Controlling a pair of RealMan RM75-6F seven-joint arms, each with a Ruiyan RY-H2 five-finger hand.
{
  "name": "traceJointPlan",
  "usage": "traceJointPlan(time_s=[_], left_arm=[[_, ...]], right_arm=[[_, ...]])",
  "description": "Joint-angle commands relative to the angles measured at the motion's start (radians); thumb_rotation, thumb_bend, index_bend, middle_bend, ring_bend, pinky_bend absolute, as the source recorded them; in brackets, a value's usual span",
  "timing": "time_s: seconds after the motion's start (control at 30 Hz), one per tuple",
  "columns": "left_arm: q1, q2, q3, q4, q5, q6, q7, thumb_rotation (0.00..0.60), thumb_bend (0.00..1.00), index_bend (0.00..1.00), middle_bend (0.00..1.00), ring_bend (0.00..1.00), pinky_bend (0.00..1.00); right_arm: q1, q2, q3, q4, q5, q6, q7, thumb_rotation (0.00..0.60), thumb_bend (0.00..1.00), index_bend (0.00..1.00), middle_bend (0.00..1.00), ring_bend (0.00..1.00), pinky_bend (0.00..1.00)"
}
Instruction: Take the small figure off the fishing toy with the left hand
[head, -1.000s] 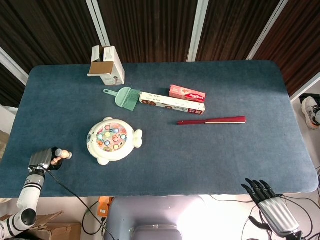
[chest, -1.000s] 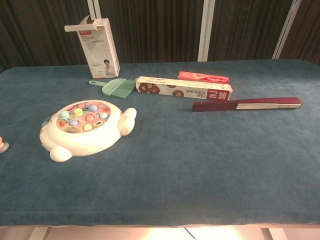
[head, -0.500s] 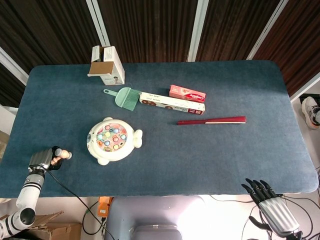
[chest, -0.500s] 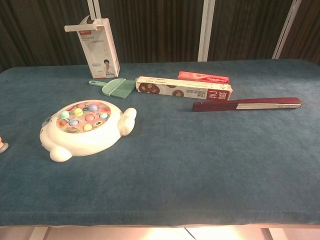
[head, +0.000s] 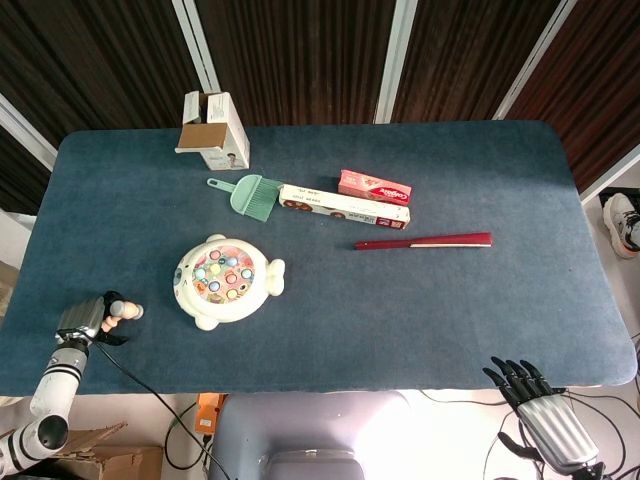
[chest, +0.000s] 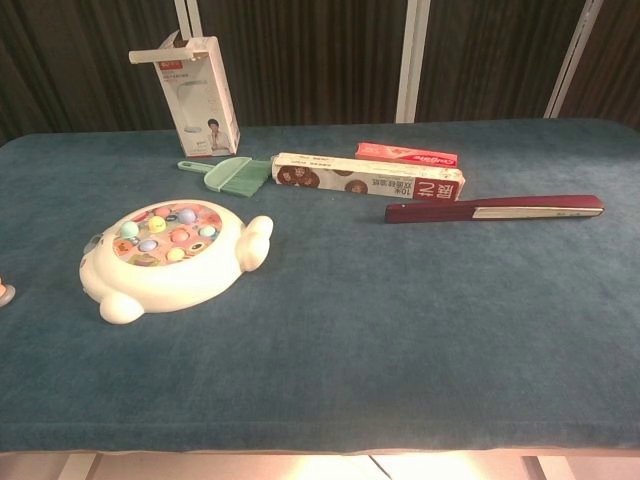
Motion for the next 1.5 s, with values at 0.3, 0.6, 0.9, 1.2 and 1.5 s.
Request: traceJointPlan(time_s=[0.3, 0.6, 0.9, 1.2, 1.5], left_arm=[[-0.003, -0.001, 0.003, 0.005, 0.004, -0.003, -0.006, 0.600, 0.01, 0.26, 0.35, 0.27, 0.39], [0.000, 0.008, 0.000, -0.011, 0.018, 0.004, -0.020, 0.571, 0.01, 0.24, 0.32, 0.25, 0.38], [0.016, 0.041, -0.013, -0.065, 0.080, 0.024, -0.075, 0.562, 0.01, 0.18, 0.21, 0.16, 0.36], [0.123, 0.206, -0.009, -0.289, 0.341, 0.196, -0.219, 0.549, 0.01, 0.13, 0.15, 0.12, 0.33], [0.394, 0.268, 0.142, -0.300, 0.882, 0.702, -0.270, 0.593, 0.03, 0.00, 0.00, 0.00, 0.16]], right_arm=[[0.000, 0.001, 0.000, 0.001, -0.001, 0.002, 0.004, 0.600, 0.18, 0.00, 0.00, 0.00, 0.03], [0.000, 0.000, 0.000, 0.001, -0.001, 0.002, 0.002, 0.600, 0.18, 0.00, 0.00, 0.00, 0.03], [0.000, 0.000, 0.000, 0.001, 0.000, 0.000, 0.000, 0.600, 0.18, 0.00, 0.00, 0.00, 0.03], [-0.002, 0.000, -0.001, 0.002, -0.003, 0.004, 0.000, 0.600, 0.18, 0.00, 0.00, 0.00, 0.03], [-0.003, -0.013, 0.003, -0.004, 0.010, -0.012, -0.033, 0.600, 0.18, 0.00, 0.00, 0.00, 0.03]])
